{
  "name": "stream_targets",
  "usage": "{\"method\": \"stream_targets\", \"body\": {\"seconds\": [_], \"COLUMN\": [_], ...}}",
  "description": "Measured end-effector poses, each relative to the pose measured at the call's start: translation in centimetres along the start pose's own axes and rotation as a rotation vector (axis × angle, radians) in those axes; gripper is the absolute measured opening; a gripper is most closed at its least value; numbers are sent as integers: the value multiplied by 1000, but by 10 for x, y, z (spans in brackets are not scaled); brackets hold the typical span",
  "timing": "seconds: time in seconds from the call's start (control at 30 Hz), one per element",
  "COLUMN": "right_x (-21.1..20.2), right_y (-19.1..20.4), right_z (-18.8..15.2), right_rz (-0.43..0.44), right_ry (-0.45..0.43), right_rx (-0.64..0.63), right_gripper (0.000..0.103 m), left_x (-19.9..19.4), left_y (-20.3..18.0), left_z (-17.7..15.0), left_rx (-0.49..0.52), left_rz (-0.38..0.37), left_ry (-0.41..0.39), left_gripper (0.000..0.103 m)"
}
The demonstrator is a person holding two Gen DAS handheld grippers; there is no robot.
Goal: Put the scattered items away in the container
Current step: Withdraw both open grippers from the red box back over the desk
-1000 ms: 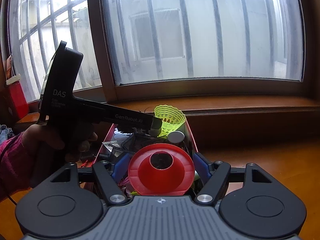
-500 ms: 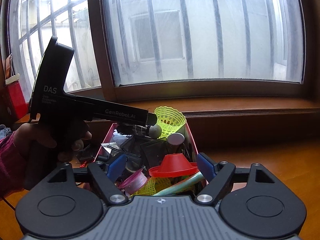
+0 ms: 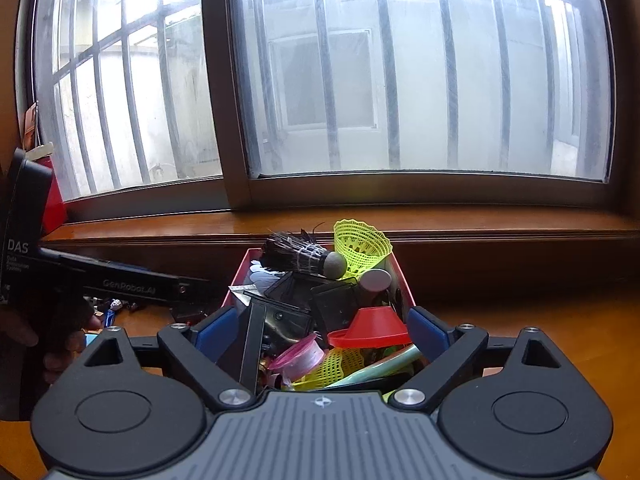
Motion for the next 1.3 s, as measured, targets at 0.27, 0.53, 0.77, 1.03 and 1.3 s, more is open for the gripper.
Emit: {"method": "stream_targets", "body": {"seconds": [0.27,0.53,0.77,1.03,1.3], "right_x": [-15,-21,-15,-3,23], "right_y": [34,84,133,176,206], "right_z": [4,3,-5,-25,-43], "right_rz": [45,132,188,200,191], "right_ry": [-5,10,33,98,173], "right_rx": [-59,-120,-143,-124,-99], "right_gripper": [94,95,95,95,95], "left_x": [-33,-54,-62,-49,-10], "left_y": [46,83,124,161,190], "left_z": [-29,-48,-45,-35,-12], "left_rx": [-39,-82,-106,-90,-40], "left_rz": [117,179,238,261,289], "left_ry": [3,21,22,36,-3], "left_gripper": [103,103,103,103,103]}}
Point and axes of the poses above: each gripper's, at about its wrist camera, not at the fingertips, and x roughly the way its jaws point, y to its left, z to its top, the point moved 1 cm from there along x, roughly the way its jaws point, and after that the axes turned 5 degrees about -y, right-handed, at the moved point
